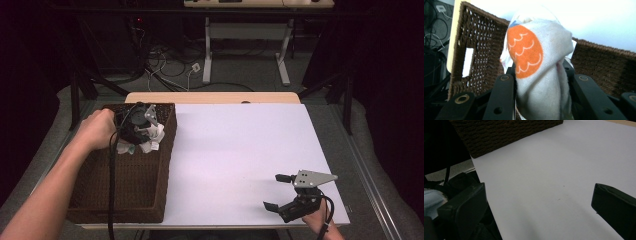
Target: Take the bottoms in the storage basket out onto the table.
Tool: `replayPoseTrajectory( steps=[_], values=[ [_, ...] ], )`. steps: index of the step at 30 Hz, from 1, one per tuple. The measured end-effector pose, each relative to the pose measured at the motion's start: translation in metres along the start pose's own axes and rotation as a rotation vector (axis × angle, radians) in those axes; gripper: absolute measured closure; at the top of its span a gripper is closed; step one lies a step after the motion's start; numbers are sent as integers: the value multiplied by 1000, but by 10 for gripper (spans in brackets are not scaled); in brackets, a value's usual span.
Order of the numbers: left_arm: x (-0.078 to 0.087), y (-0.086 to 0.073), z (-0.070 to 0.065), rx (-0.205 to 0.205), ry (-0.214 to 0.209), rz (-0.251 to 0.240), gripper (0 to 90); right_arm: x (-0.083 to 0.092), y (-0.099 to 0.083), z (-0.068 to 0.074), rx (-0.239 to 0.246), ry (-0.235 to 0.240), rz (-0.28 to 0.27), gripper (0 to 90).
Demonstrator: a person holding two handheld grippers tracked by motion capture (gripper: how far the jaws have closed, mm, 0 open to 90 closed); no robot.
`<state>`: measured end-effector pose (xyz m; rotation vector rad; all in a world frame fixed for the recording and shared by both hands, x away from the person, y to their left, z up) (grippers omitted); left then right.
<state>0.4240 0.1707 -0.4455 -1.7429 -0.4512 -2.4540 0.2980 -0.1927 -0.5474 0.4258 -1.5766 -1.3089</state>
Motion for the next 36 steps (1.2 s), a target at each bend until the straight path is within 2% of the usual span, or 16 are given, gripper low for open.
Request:
replayPoseTrajectory(
  steps=[17,30,31,36],
  values=[
    [7,18,0,-22,3,-35,670,-3,0,0,-3,4,8,0],
    [6,36,-3,-39,-1,-54,669,-1,-1,1,-2,6,11,0],
    [6,38,-3,-53,-1,-55,669,-1,-1,0,-1,4,11,0],
    [5,44,-5,-51,-4,-67,668,-1,-1,0,0,3,11,0]
  ],
)
Point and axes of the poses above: each handheld gripper's, and its own axes: x roughly backward along the jaws, y roughly out of its top, z roughly to its left, the point moved 10 cm from there along -x, roughly forward along the jaws, and after that the axes turned 3 degrees about x, right-handed, at the moved point
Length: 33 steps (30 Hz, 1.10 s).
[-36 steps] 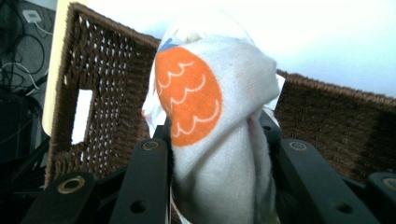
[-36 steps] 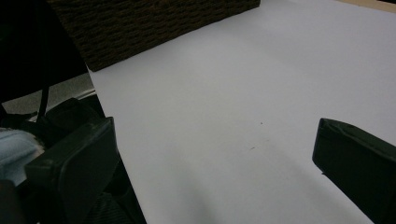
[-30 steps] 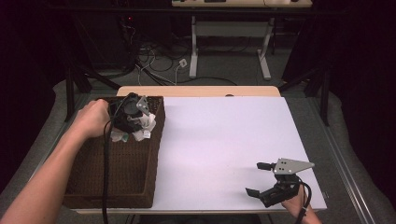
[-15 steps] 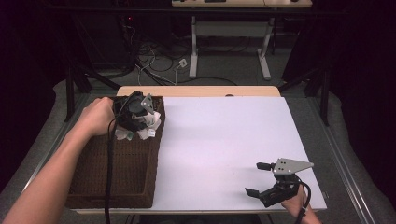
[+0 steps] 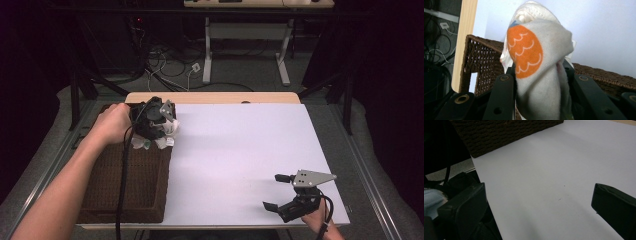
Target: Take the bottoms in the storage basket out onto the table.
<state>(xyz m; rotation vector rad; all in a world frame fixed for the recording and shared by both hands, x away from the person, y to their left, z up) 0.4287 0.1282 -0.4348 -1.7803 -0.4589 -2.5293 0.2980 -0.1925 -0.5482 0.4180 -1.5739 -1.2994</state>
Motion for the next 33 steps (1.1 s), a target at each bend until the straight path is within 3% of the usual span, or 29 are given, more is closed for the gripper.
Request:
replayPoseTrajectory(
  steps=[18,20,33],
  values=[
    [-4,14,-2,-15,-8,-33,667,-1,0,0,-3,-1,-6,0],
    [-5,16,-3,-2,-10,-46,667,-1,-1,0,-3,2,2,0],
    [-9,35,-5,-29,-14,-67,667,-1,0,-1,-3,-2,-3,0]
  ],
)
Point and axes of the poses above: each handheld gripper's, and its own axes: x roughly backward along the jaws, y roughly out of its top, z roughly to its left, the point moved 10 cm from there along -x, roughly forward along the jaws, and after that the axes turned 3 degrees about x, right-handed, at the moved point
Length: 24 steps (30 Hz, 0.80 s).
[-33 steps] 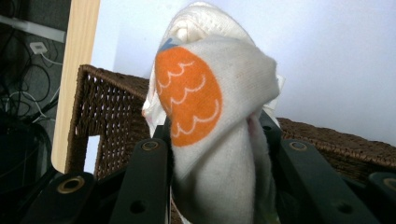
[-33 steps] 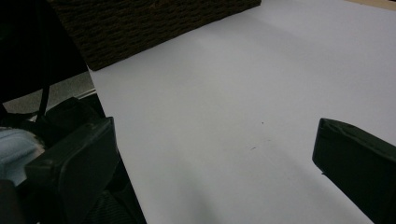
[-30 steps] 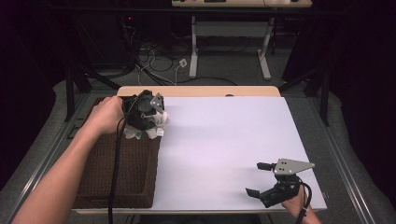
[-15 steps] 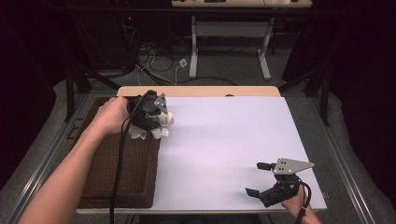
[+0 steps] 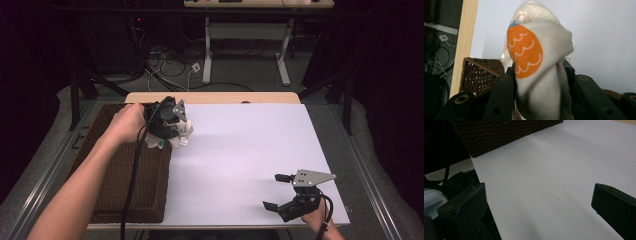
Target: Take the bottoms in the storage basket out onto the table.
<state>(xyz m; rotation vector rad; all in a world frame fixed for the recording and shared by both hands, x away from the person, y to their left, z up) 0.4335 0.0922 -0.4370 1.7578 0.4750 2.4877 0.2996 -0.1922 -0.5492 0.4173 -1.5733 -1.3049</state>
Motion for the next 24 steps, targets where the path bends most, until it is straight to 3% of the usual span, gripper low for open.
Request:
replayPoseTrajectory(
  steps=[24],
  values=[
    [-19,31,-13,2,-43,-67,667,1,0,1,2,5,-3,0]
  ],
)
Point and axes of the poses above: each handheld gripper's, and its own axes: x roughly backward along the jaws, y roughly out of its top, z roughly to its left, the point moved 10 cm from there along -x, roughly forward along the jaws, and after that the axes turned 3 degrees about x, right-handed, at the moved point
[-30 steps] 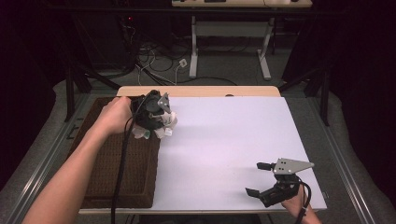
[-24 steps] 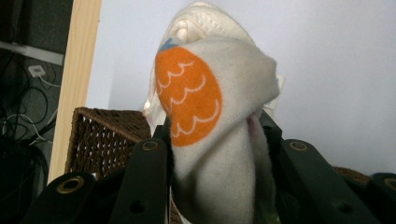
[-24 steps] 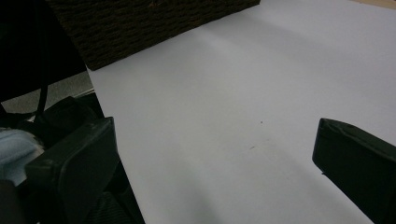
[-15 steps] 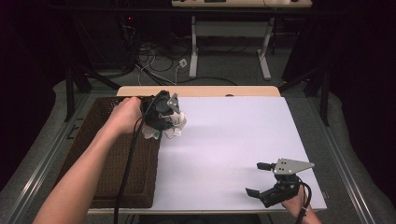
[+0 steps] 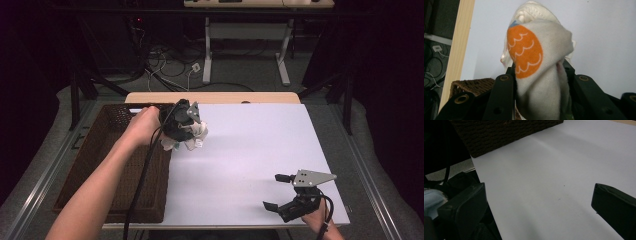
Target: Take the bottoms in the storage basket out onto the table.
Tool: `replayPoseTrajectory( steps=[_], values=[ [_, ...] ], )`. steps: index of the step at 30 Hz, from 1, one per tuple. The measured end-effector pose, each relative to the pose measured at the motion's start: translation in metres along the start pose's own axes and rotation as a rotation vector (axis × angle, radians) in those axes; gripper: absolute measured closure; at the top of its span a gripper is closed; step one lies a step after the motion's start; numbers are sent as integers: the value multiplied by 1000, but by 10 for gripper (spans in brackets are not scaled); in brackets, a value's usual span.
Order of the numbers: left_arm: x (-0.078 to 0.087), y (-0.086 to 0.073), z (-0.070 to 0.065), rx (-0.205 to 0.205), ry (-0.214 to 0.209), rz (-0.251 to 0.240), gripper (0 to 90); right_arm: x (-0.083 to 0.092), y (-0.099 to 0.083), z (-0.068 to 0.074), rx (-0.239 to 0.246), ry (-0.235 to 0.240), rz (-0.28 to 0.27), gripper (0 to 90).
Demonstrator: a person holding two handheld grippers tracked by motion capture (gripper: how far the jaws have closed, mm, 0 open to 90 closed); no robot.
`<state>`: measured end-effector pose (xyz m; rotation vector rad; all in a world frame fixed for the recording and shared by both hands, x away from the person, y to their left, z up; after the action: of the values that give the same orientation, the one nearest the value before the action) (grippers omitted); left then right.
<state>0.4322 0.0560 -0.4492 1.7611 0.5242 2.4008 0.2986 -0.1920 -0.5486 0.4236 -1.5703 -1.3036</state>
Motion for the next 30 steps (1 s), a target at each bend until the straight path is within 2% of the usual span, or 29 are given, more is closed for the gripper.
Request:
replayPoseTrajectory(
  steps=[14,23,30],
  values=[
    [-8,12,-5,-3,-2,-32,667,0,0,0,1,-2,1,0],
    [-16,17,-8,19,-14,-61,667,0,0,0,0,-3,1,0],
    [-21,21,-11,19,-21,-74,667,0,0,0,-2,-3,0,0]
  ],
)
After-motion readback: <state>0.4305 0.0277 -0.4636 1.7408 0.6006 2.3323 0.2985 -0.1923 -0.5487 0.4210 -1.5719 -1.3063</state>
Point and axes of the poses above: each handheld gripper's, and its own axes: x roughly backward along the jaws, y roughly out of its top, z roughly to its left, the point moved 10 cm from there along -x, roughly forward along the jaws, and after that the axes turned 3 degrees about x, right-handed, at the moved point
